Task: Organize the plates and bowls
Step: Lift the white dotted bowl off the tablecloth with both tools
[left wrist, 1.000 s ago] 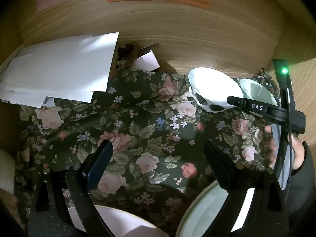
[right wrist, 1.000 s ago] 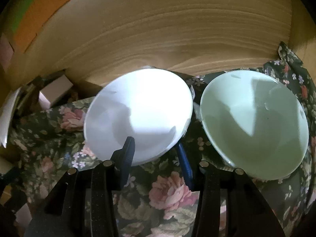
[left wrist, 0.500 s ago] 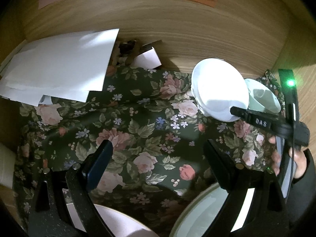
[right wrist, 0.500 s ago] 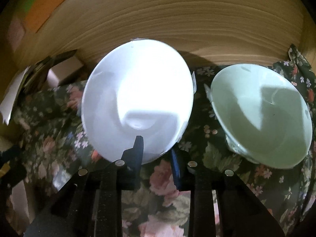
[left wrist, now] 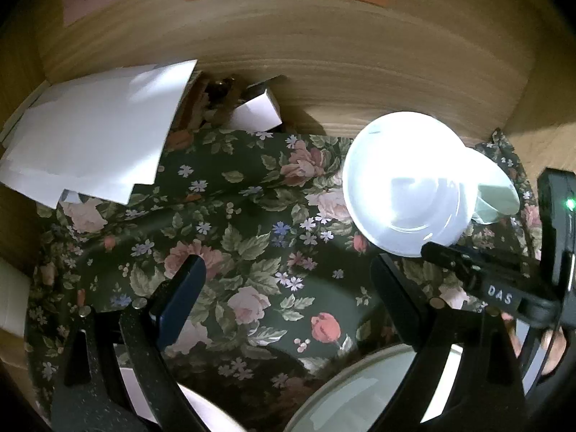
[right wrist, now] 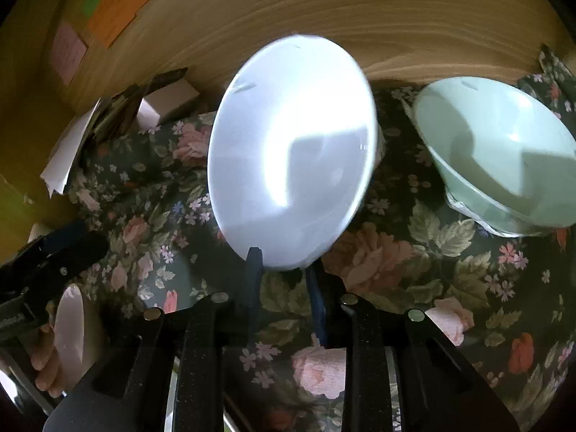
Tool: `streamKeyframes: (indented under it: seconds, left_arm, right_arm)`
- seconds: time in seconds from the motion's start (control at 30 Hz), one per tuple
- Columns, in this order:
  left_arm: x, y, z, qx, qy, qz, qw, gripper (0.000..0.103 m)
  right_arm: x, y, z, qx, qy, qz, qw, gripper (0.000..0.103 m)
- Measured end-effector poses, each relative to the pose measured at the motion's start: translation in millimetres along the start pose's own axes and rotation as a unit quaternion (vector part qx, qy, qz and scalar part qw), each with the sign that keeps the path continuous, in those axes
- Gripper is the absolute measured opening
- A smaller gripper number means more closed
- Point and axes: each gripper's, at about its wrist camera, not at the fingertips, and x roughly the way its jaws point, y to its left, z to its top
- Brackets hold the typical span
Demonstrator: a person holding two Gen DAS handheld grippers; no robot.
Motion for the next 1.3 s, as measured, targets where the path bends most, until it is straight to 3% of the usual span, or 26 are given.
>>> streamKeyframes:
  seconds: [0.13,0.23,0.43,0.57,0.63,0.77,0.87,1.03,1.1,1.17,1.3]
  left_arm:
    - [6.3,-7.5,2.5,0.002,0.005,0.004,1.0000,0.094]
    - [8.6,-12.9,4.5,0.010,0.004,0.008,0.9999,0.094]
    - [9.6,-19.9,11.7,0.030,-0.005,0.011,0.9995,0.094]
    - [11.5,-20.2,19.7,0.031,-0.005,0.012,0.9995,0.094]
    - [13.7,-18.5,23.4,0.026,-0.004,0.007,0.9996,0.094]
    - [18.8,-14.8,24.7,0.019,0.003,-0.003,0.9998,0.094]
    - [22.1,-14.8,23.7,0.024,0.006,-0.008,0.9997,0.094]
    - [27.8,-12.9,22.2,0.029,0.013,-0.018,0.9993,0.094]
    - [30.9,-11.0,22.4,0.025,0.018,-0.024,0.9992,0.094]
    - [33.1,-8.9,22.3,0.021,0.022,-0.028,0.9991,0.094]
    - [38.3,-5.1,22.0,0.012,0.030,-0.032,0.9990,0.094]
  right_arm:
    - [-6.1,-1.8,6.7,0.001,-0.017,-0.014,1.000,0.025]
    - [-1.6,-9.3,11.2,0.010,-0.007,-0.022,1.000,0.025]
    - [-6.8,-23.3,10.0,0.038,-0.010,0.006,0.999,0.026]
    - [-27.8,-25.1,16.7,0.051,-0.050,0.003,0.997,0.048]
    - [-32.4,-24.7,22.2,0.052,-0.066,-0.016,0.996,0.048]
    - [-12.8,-21.7,30.4,0.043,-0.046,-0.046,0.997,0.049]
    - [2.3,-25.9,36.3,0.066,-0.041,-0.043,0.996,0.049]
    - [28.2,-31.4,46.0,0.081,-0.023,-0.041,0.996,0.046]
    - [37.0,-35.6,49.3,0.088,-0.021,-0.040,0.995,0.039]
    - [41.0,-36.8,51.9,0.082,-0.019,-0.048,0.995,0.026]
    - [45.0,-30.5,52.1,0.054,-0.004,-0.040,0.998,0.019]
